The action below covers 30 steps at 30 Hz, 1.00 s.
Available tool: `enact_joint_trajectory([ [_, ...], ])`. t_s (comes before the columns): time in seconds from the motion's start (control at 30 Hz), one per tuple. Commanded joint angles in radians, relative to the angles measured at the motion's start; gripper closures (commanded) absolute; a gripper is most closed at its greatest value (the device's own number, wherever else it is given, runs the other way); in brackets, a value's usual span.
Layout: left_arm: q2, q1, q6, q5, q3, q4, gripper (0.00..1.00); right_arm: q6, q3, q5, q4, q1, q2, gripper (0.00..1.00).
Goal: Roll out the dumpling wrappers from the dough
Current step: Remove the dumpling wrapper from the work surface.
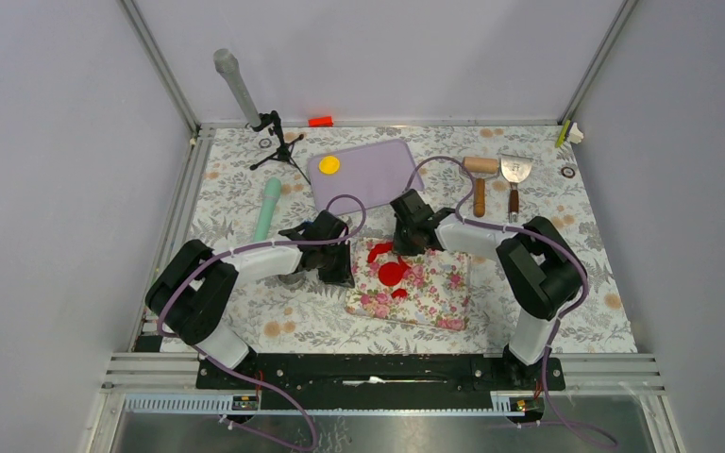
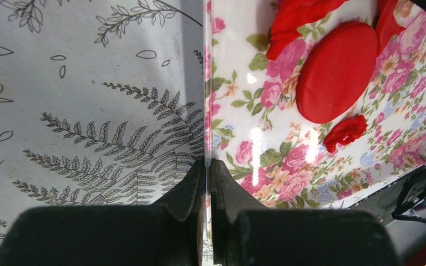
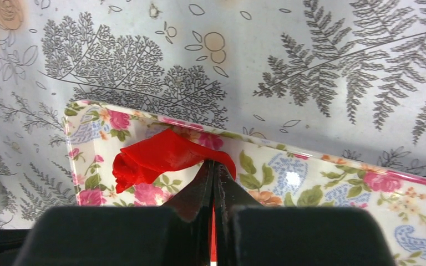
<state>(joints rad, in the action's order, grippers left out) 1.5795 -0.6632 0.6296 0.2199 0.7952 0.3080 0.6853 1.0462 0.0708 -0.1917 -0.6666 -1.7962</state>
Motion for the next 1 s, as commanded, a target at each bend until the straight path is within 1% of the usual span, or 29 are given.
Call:
enact_joint_trajectory([
  [0.0,0.015,-0.007,-0.015,0.010,-0.017,0.012,0.99,-0.030,0.010,0.073,-0.050,0.010,0.046,1.00],
  [0.4,0.025,-0.009,-0.014,0.010,-0.011,0.012,0.99,-0.031,-0.022,0.067,-0.076,0.013,0.089,1.00],
  [0.63,0.028,-0.009,-0.013,0.010,-0.009,0.013,0.99,-0.057,-0.069,0.124,-0.112,0.013,0.126,1.00],
  [0.97,0.028,-0.009,-0.013,0.012,-0.007,0.014,0.99,-0.062,-0.161,0.194,-0.152,0.018,0.230,1.00],
])
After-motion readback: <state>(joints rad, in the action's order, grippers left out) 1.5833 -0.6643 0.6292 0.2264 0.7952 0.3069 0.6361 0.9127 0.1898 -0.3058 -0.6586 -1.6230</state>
